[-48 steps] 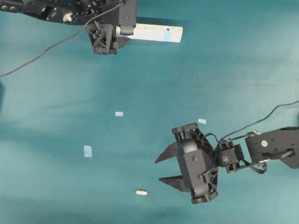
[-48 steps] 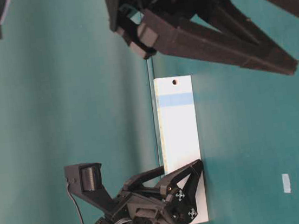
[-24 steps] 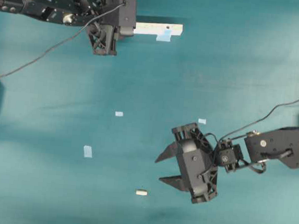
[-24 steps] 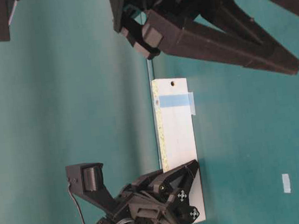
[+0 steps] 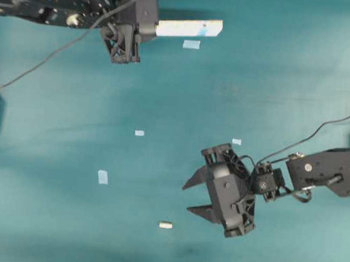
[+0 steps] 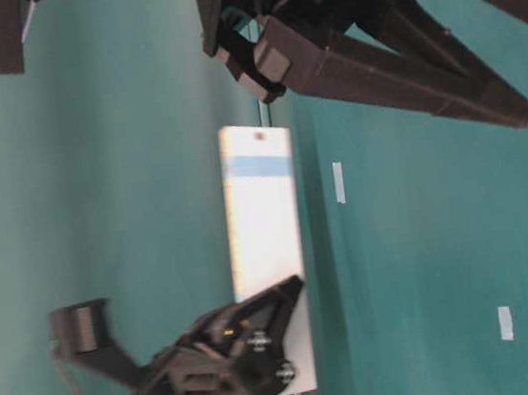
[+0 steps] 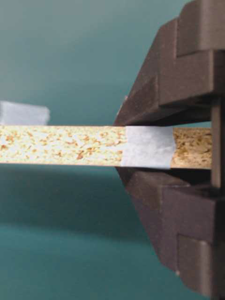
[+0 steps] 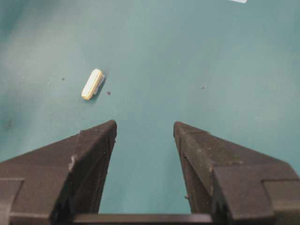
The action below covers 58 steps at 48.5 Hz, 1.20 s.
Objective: Move the wooden board into place and insert the rod into its hole.
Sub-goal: 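Drag the held board down toward the table center with the left gripper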
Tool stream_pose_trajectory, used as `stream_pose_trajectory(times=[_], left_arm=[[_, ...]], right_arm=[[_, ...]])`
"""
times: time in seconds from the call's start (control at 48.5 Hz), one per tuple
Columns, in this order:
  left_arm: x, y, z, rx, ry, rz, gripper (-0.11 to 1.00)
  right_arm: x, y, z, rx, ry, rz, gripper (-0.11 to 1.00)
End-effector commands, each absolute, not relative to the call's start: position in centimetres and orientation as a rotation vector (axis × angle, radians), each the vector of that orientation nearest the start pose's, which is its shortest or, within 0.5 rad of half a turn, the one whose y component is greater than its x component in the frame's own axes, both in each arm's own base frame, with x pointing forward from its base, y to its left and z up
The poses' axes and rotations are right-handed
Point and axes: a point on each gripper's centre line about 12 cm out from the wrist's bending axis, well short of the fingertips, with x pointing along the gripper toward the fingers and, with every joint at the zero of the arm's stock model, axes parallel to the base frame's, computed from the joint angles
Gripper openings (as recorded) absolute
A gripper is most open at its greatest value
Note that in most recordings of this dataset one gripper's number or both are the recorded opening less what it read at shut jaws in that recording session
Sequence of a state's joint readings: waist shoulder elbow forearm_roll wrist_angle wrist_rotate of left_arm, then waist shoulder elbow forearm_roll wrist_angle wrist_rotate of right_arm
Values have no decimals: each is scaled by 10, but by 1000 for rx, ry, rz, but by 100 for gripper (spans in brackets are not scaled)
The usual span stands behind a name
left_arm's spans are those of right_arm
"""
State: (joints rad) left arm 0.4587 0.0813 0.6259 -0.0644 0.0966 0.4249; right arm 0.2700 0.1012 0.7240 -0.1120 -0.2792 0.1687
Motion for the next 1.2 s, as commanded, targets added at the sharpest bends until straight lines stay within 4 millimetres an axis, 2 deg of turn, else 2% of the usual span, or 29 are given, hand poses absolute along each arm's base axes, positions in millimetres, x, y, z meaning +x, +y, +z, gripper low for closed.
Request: stream_pose_trajectory(times=[0.0,0.289,0.474,0.619,0.742,0.948,1.175], left_arm=[[358,160,165,112,803,277,21],[375,97,164,102,836,137,21],[387,71,167,92,815,90,21],[397,58,166,35,790,90,21],[404,50,158,14,775,85,21],[418,37,141,24,765,58,21],[434,31,136,29,763,42,21]], right_arm=[[383,109,149,0,521,277,62],[386,110,152,1,510,277,62],[383,113,161,-1,500,286,62],[372,116,173,-10,522,293,62],[359,120,182,-12,554,304,62],[347,124,180,40,593,299,62],[343,128,177,73,609,299,62]])
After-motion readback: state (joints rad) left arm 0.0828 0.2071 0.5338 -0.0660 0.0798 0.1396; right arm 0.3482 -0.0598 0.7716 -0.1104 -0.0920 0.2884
